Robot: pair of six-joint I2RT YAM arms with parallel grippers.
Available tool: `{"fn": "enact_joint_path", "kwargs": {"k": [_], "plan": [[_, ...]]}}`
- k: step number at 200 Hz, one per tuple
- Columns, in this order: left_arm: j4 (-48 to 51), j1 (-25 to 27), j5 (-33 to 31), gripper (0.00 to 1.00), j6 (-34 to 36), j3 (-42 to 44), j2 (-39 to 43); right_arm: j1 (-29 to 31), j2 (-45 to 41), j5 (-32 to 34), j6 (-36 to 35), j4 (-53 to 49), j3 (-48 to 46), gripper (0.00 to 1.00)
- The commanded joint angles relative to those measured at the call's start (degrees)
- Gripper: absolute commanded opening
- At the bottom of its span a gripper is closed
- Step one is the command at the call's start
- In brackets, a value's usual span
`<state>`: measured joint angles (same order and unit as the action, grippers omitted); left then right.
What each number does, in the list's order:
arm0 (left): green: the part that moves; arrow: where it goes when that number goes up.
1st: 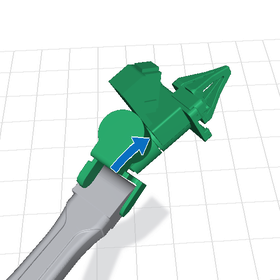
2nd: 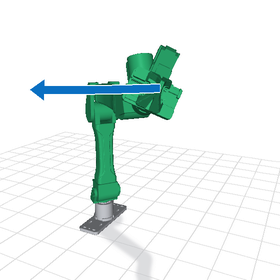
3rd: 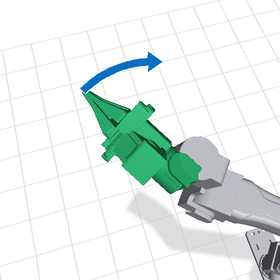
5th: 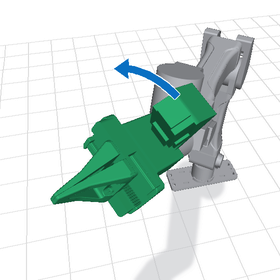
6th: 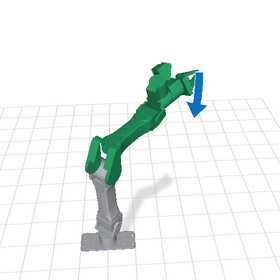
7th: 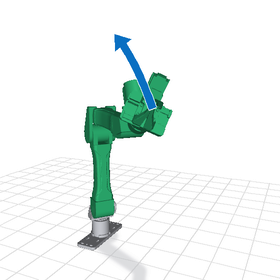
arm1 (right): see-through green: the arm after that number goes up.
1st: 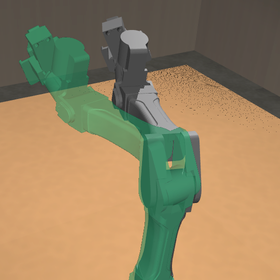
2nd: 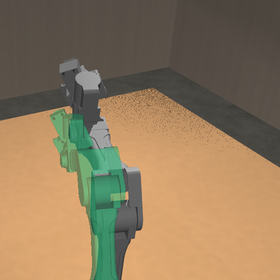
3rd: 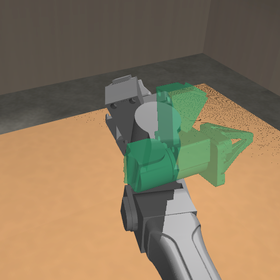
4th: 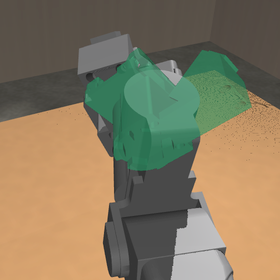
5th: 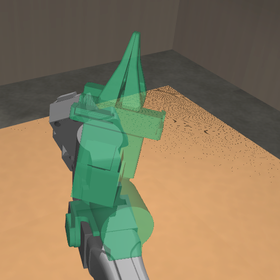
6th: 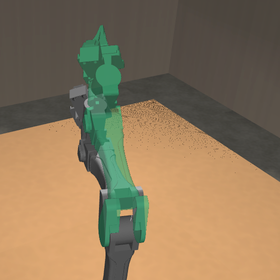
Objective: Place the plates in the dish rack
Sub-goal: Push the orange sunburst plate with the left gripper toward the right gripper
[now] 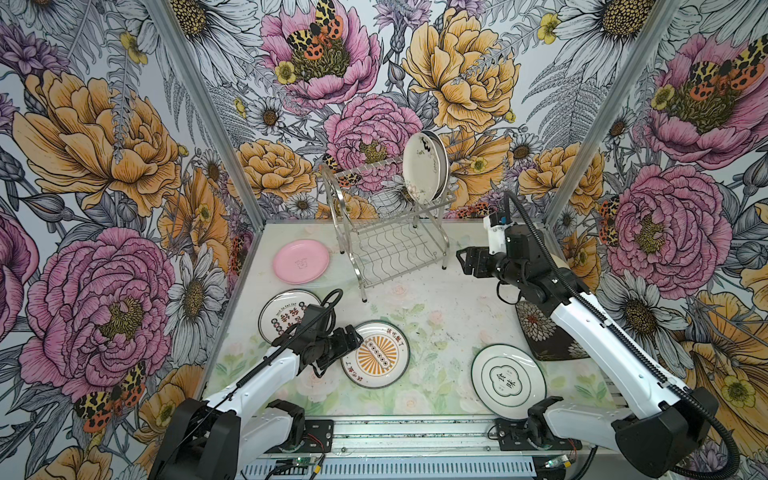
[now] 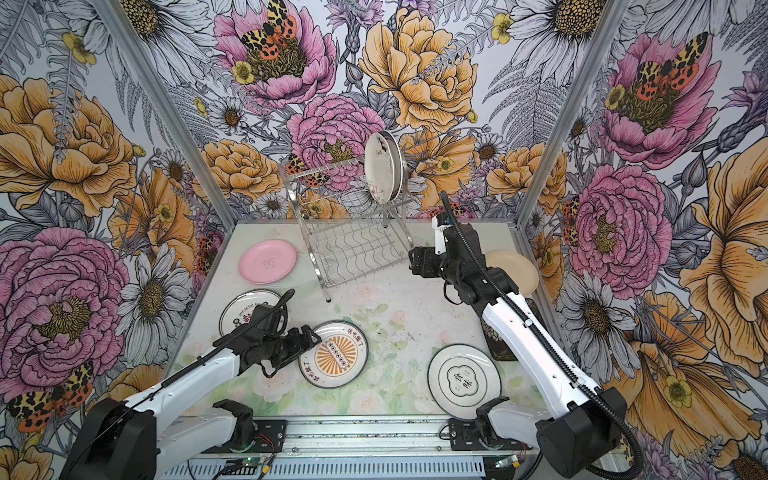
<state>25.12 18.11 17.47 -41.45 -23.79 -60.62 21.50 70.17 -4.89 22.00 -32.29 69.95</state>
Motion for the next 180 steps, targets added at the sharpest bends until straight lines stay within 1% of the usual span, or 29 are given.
{"fn": "enact_joint_path", "kwargs": {"k": [1,25,44,66,90,111,122,143,180], "plan": [[-3.04,-0.21,3.35,0.89,0.22,3.05,0.90,-1.15,0.14,-5.43,1.46,0.57,-0.62,0.81],[-4.17,0.33,4.22,0.81,-0.25,4.34,1.59,-2.63,0.19,-10.56,2.55,0.57,-2.36,0.80],[-4.38,1.19,4.73,0.72,-1.30,5.08,2.69,-3.40,0.07,-13.47,3.20,0.57,-4.06,0.80],[-4.38,2.32,4.72,0.67,-2.64,6.23,3.42,-3.98,-0.08,-15.66,3.51,0.55,-5.34,0.80],[-6.18,2.72,5.32,0.59,-3.49,7.82,3.42,-4.35,0.18,-16.88,3.40,0.56,-6.08,0.80],[-7.69,2.72,6.20,0.49,-3.55,8.23,2.53,-4.70,0.53,-17.90,3.24,0.57,-6.82,0.79],[-8.22,2.65,6.58,0.45,-3.38,8.16,2.14,-4.97,0.74,-18.61,3.14,0.63,-7.18,0.79],[-9.43,2.58,7.24,0.33,-3.26,8.32,1.76,-5.43,1.26,-19.79,2.88,0.65,-7.85,0.79],[-11.38,2.55,8.34,0.18,-3.46,8.56,1.40,-5.92,2.04,-20.68,2.22,0.73,-8.43,0.79]]}}
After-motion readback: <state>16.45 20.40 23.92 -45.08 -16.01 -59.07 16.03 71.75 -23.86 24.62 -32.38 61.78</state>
